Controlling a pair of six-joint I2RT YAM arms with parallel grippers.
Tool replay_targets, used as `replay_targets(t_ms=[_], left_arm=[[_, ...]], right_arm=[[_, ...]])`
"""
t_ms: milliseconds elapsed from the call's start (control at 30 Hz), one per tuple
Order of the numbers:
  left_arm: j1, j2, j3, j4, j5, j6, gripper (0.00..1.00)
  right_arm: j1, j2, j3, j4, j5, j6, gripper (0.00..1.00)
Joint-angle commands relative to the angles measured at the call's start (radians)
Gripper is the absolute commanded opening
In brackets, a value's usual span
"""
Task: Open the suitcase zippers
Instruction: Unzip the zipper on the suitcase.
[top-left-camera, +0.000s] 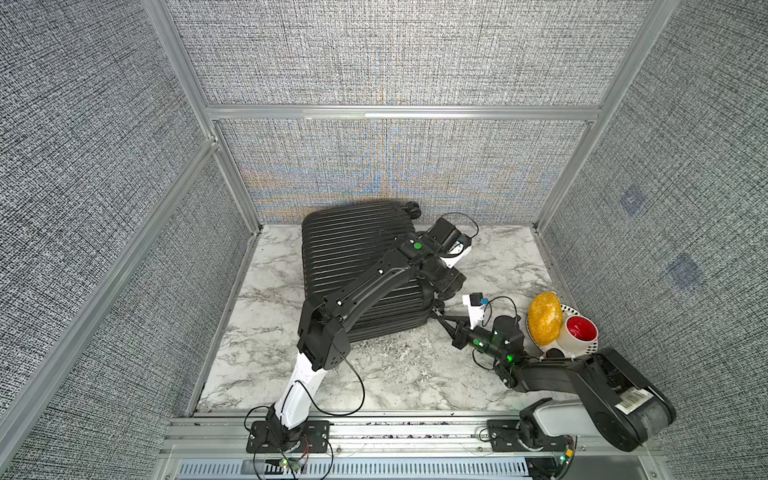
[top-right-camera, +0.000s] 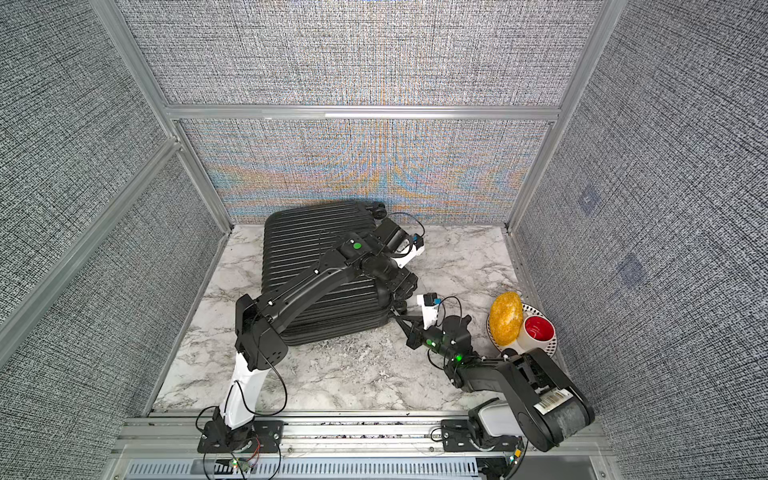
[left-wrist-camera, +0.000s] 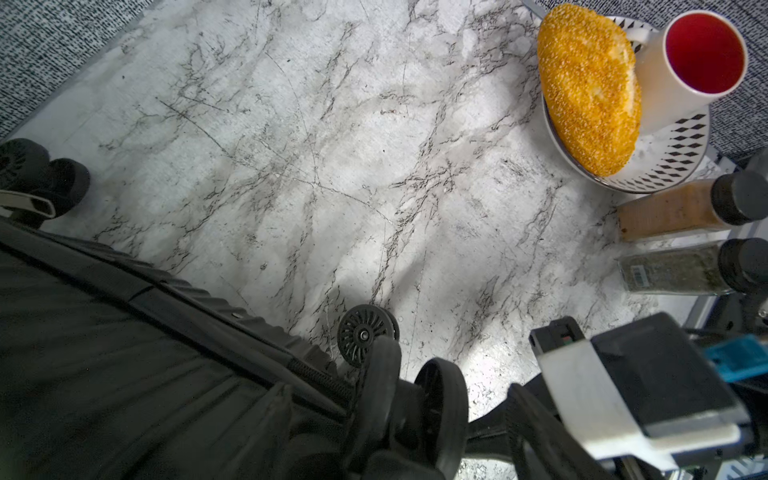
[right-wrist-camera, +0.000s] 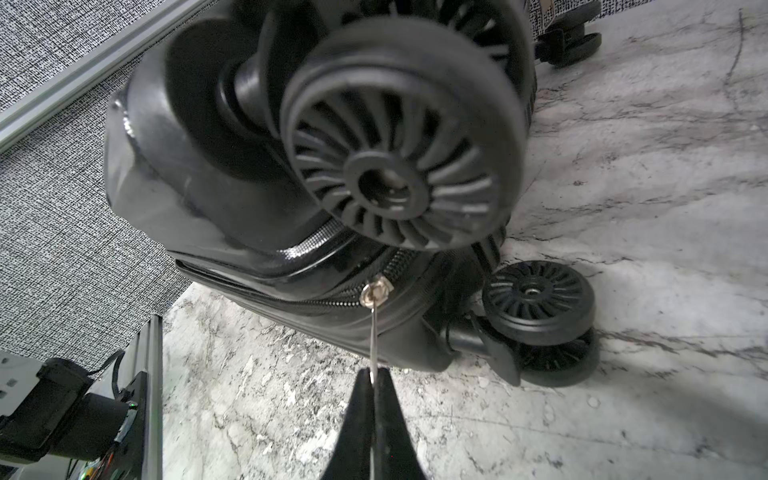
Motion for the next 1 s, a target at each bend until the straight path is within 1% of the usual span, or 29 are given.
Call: replay_targets(t_ms=[0,233,300,467,567,767,900,967], left_arm=[[0.004,0.022,0.005,-0.079,0.047,0.013,0.81],[0.002,0.042,0.063,-0.179,0.052,0.073,0.68],[0.002,0.037,0.063,-0.195,0.044,0.090,0.67],[-0.001,0.035,0.053,-0.242,0.051,0.147,0.67],[-0.010,0.027,0.043,-0.256,0.009,0.172,0.67],[-0.022,0.010,0.018,-0.273,-0.026,0.212,0.66],[-0.023,-0.012,-0.015,-0.273,-0.010,0.226,0.63],[-0.023,-0.023,-0.032,-0.274,-0.001,0.230,0.59]], right_arm=[[-0.001,-0.007,0.002,-0.026,0.018,-0.008,0.00],[-0.003,-0.015,0.000,-0.039,0.032,-0.014,0.00],[-0.004,-0.016,-0.001,-0.040,0.035,-0.013,0.00],[-0.007,-0.033,0.001,-0.057,0.038,-0.018,0.00],[-0.007,-0.040,0.001,-0.064,0.042,-0.022,0.00],[-0.009,-0.045,-0.004,-0.060,0.040,-0.015,0.00],[-0.011,-0.065,-0.007,-0.096,0.065,-0.021,0.00],[-0.012,-0.073,-0.011,-0.113,0.090,-0.022,0.00]])
